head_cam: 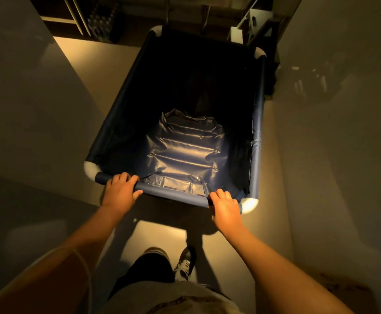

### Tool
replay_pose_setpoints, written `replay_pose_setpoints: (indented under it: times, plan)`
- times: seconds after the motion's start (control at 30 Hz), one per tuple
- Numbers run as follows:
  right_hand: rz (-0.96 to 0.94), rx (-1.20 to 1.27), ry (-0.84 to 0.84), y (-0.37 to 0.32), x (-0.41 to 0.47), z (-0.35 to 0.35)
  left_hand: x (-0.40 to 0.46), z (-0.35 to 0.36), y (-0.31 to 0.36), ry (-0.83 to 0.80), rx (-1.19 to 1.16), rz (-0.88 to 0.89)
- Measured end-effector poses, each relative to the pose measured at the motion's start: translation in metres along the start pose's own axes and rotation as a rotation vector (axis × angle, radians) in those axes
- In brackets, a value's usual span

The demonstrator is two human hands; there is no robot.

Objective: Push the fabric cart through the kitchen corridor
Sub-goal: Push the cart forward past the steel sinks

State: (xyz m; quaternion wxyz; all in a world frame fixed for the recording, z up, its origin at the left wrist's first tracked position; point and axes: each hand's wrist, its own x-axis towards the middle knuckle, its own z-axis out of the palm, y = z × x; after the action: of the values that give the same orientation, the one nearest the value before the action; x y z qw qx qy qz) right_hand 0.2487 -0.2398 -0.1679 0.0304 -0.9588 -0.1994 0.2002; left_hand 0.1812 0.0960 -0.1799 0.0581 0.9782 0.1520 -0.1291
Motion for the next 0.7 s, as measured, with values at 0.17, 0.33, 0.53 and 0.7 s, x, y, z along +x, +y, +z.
replay_pose_setpoints:
  times: [0.17,0.33,0.53,0.7]
  plan:
    - [0.003,-0.01,-0.031,0.005,0.023,-0.009,0.02,-0.009,0.006,-0.021,0.017,0.005]
    - [0.011,-0.024,-0.018,0.013,0.048,-0.022,0.046,-0.014,0.008,0.011,0.034,0.026]
    - [0.035,-0.044,-0.027,0.019,0.085,-0.043,0.087,-0.024,0.008,0.006,0.049,0.071]
    - [0.112,-0.019,-0.056,0.015,0.115,-0.067,0.127,-0.036,0.001,-0.027,-0.008,0.153]
